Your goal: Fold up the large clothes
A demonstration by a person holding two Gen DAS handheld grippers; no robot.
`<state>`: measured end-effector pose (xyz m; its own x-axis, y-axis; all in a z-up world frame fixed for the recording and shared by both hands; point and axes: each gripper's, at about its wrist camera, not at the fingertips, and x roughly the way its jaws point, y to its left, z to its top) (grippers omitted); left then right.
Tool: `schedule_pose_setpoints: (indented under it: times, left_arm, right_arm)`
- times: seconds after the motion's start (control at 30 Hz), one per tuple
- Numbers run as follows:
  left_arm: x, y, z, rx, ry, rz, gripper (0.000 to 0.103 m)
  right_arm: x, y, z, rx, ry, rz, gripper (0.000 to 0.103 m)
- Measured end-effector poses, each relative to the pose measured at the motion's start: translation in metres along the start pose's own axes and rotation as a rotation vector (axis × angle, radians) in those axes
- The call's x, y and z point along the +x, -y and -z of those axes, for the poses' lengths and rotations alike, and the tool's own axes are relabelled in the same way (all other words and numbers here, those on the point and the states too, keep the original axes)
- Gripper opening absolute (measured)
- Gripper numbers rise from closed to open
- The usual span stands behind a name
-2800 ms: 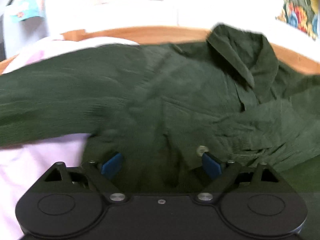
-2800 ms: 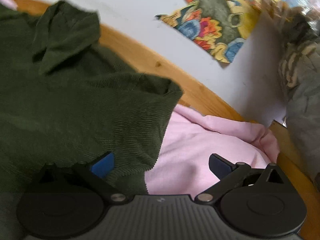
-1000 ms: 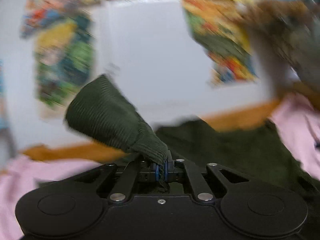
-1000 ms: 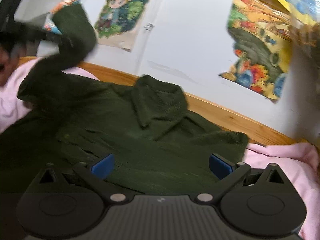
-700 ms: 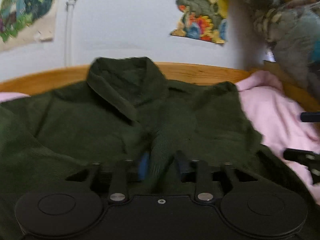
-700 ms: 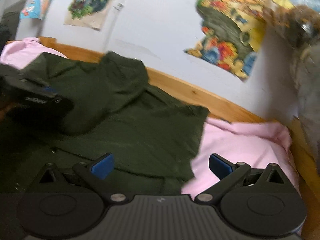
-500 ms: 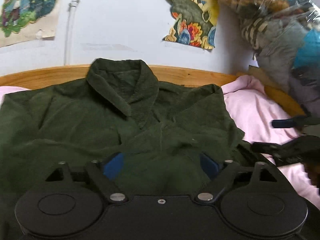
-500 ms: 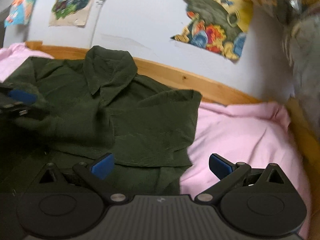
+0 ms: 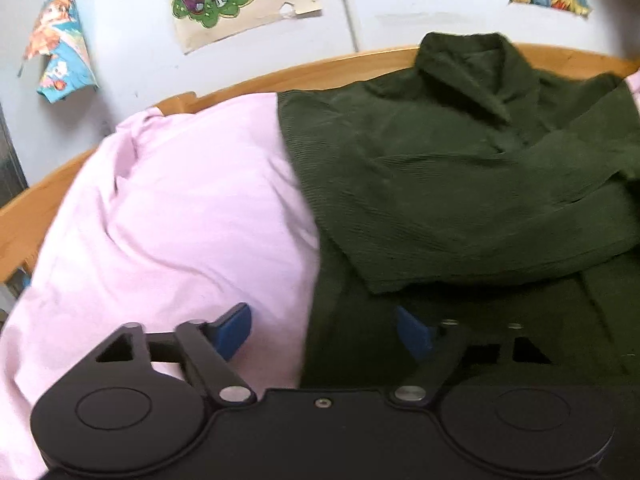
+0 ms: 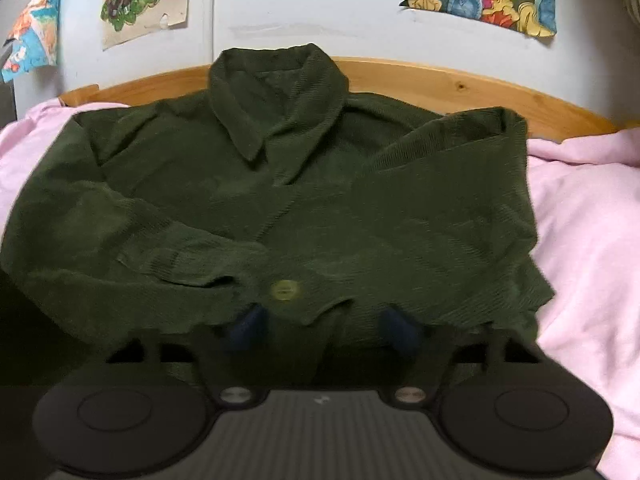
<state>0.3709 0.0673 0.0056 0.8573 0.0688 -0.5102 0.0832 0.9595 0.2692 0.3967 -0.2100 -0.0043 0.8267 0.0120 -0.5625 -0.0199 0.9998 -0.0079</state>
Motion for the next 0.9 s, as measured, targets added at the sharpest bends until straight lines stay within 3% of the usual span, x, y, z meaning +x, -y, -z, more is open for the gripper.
schedule_pose_setpoints:
  times: [0.03,0.1,0.3,0.37,0.43,0.53,0.63,0.8,0.9]
  left_arm:
    - [0.004,0.001,-0.001,0.014,0.001,-0.009,0.057]
    - [0.014,0.007,-0.004,0.053,-0.007,-0.025,0.048]
    - [0.032,0.026,-0.012,0.136,0.021,-0.078,0.047]
    - [0.035,0.031,-0.016,0.153,0.037,-0.092,0.043]
    - [0.039,0.031,-0.02,0.139,0.04,-0.094,0.011]
    - [0.037,0.016,-0.026,-0.002,0.049,-0.056,0.004]
    - [0.03,-0.002,-0.024,-0.119,0.072,-0.027,0.003]
    - [0.037,-0.036,-0.019,-0.339,0.029,0.035,0.002]
    - [0.038,-0.036,-0.024,-0.323,0.02,0.049,0.003]
  right_arm:
    - [-0.004,-0.006,-0.001,-0.043,0.011,0.005,0.031]
    - [-0.015,-0.014,-0.008,-0.099,0.047,-0.009,0.019]
    - [-0.061,-0.004,-0.061,-0.115,0.275,0.042,0.016]
    - [-0.065,0.005,-0.082,-0.098,0.315,0.056,0.016]
    - [-0.063,0.01,-0.093,-0.109,0.335,0.075,0.016]
    - [-0.054,0.02,-0.099,-0.074,0.302,0.074,0.016]
    - [-0.043,0.019,-0.093,-0.076,0.283,0.095,0.016]
    - [-0.022,0.036,-0.068,-0.074,0.206,0.203,0.016]
    - [-0.001,0.059,-0.052,0.022,0.107,0.233,0.016]
